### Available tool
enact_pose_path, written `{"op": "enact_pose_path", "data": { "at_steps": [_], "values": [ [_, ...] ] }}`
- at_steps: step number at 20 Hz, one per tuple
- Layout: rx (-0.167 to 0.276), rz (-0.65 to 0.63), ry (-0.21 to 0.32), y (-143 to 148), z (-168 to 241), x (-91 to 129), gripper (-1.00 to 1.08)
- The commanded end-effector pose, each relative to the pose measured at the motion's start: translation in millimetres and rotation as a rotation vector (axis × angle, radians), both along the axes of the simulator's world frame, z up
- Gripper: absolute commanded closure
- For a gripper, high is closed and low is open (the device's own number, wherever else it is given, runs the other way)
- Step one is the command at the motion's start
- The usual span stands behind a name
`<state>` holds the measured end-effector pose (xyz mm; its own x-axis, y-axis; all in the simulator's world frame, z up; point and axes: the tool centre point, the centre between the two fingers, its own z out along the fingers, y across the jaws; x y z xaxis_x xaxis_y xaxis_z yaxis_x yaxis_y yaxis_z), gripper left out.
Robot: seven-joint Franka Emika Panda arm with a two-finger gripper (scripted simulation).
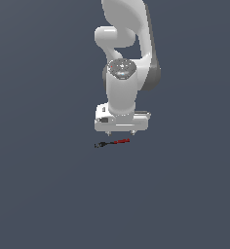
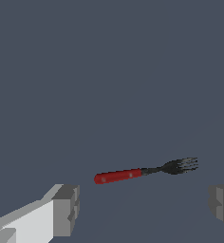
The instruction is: Pick up the object and move it to a goal position.
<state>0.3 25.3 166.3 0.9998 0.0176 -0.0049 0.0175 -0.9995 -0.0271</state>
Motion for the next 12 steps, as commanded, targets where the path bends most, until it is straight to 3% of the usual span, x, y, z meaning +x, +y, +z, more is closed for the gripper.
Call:
{"op": "enact_pose_path", "data": {
  "at_steps": [1, 12],
  "values": [
    [0.0, 0.0, 0.0, 0, 0, 0, -0.92],
    [0.015, -0.069, -0.048, -20, 17, 15, -0.92]
  ]
}}
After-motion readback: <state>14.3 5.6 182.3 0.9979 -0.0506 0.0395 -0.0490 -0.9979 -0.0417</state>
